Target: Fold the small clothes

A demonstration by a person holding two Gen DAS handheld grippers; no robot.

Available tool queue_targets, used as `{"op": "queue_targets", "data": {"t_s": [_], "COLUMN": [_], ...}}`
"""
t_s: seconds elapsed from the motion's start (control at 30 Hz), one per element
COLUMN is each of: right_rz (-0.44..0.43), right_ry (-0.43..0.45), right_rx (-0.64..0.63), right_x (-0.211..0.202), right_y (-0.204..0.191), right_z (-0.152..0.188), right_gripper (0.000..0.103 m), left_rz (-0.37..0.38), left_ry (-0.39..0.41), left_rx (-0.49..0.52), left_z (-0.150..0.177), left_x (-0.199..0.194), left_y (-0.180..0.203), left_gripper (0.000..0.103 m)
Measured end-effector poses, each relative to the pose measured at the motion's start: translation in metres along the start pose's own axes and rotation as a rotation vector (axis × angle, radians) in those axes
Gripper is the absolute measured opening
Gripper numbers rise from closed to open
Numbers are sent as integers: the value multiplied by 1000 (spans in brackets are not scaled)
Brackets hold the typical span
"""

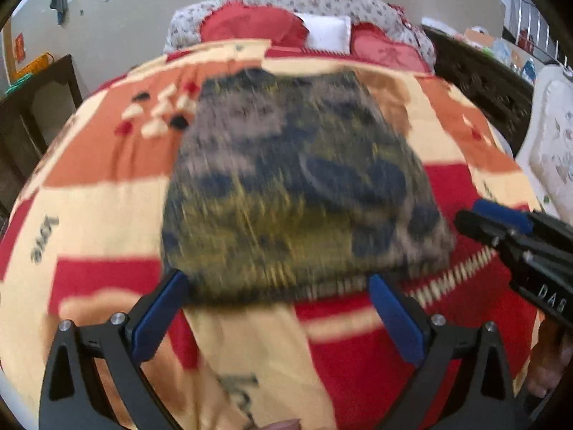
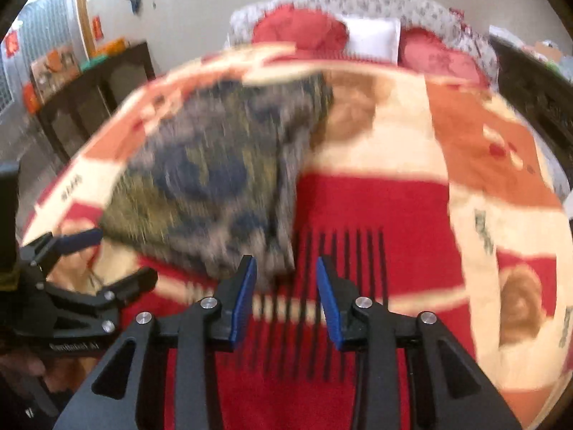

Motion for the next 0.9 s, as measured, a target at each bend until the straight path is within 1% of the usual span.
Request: {"op": "queue_targets", "data": {"t_s": [0.07, 0.1, 0.13, 0.17, 0.2, 0.23, 0.33, 0.43, 0.5, 0.6, 0.7, 0.9], "right_rz": [-53, -41, 5, 45, 37, 34, 41, 76, 85, 91, 85, 95], "right_ry": [-13, -30, -66, -124, -117, -106, -68, -25, -19, -21, -24, -22], "right_rx": [0, -20, -50, -83, -74, -60, -39, -39, -14, 25, 43, 30], "right_x": [13, 24, 35, 51, 51, 48, 26, -8, -31, -59, -76, -97], "right_y": [-9, -12, -12, -11, -12, -11, -5, 3, 12, 24, 30, 35], "right_z": [-11, -10, -3, 9, 11, 9, -1, -10, -12, -9, -1, 9], "right_gripper": [37, 37, 37, 37, 37, 37, 37, 37, 37, 37, 37, 37], "left_rz": [24, 30, 20, 6, -22, -31, -15, -44, -49, -67, -71, -76], "left_ry": [-12, -32, -62, -65, -65, -74, -76, -58, -32, -16, -20, -10], "left_rx": [-38, -56, -68, -54, -17, -7, -42, -80, -85, -72, -59, -43], "left_z": [-5, -3, 3, 6, 7, 7, 3, -9, -16, -21, -23, -23], "left_x": [10, 17, 27, 30, 30, 28, 11, -16, -36, -56, -66, -77], "left_y": [-4, -6, -10, -10, -7, -4, 3, 10, 18, 27, 31, 36], "left_gripper": [103, 103, 103, 103, 103, 103, 103, 103, 103, 103, 103, 103]}}
Point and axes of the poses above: each gripper's, at about its wrist camera, not at the fingertips, and x roughly the way its jaws point, y to its right, z to its underside, the point moved 10 cm from there along x, roughly the way its jaws point, and after that the axes turned 12 degrees about z, right-handed, at the moved point
